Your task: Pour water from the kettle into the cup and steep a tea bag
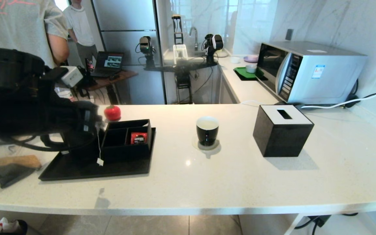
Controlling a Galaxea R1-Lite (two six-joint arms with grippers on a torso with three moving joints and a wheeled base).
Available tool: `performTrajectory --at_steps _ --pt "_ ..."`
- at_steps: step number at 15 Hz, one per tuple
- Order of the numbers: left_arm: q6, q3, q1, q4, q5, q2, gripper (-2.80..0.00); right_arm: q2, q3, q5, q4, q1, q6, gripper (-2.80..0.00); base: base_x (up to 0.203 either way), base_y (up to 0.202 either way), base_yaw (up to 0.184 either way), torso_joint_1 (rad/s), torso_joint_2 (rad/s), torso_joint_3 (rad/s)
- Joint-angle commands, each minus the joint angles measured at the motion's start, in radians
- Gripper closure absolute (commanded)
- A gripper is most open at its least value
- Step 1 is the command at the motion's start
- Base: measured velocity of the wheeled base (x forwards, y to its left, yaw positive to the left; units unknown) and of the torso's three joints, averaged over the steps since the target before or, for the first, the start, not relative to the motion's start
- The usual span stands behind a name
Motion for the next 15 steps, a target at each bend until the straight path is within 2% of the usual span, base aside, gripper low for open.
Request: performTrajectory --at_steps 1,8,12,15 --pt "-0.001 0.002 -0.034 0.000 -0.002 -0.046 0.00 0.001 0.000 0.001 0.001 0.000 -0.001 0.00 0.000 0.000 0.000 0.000 0.00 0.000" --pt "-0.002 -0.022 -0.136 -0.008 0.001 -0.037 0.00 0.001 0.000 0.001 0.001 0.000 -0.001 0.00 0.000 0.000 0.000 0.000 0.00 0.000" --pt "-0.003 -0.035 -0.224 -0.152 0.003 -0.001 0.00 0.001 0.000 0.001 0.001 0.000 -0.001 0.00 0.000 0.000 0.000 0.000 0.00 0.000" --pt "0.000 -0.038 -0.271 -0.174 0.012 0.015 0.00 0.001 0.000 0.000 -0.001 0.000 -0.003 0.00 0.000 0.000 0.000 0.000 0.00 0.000"
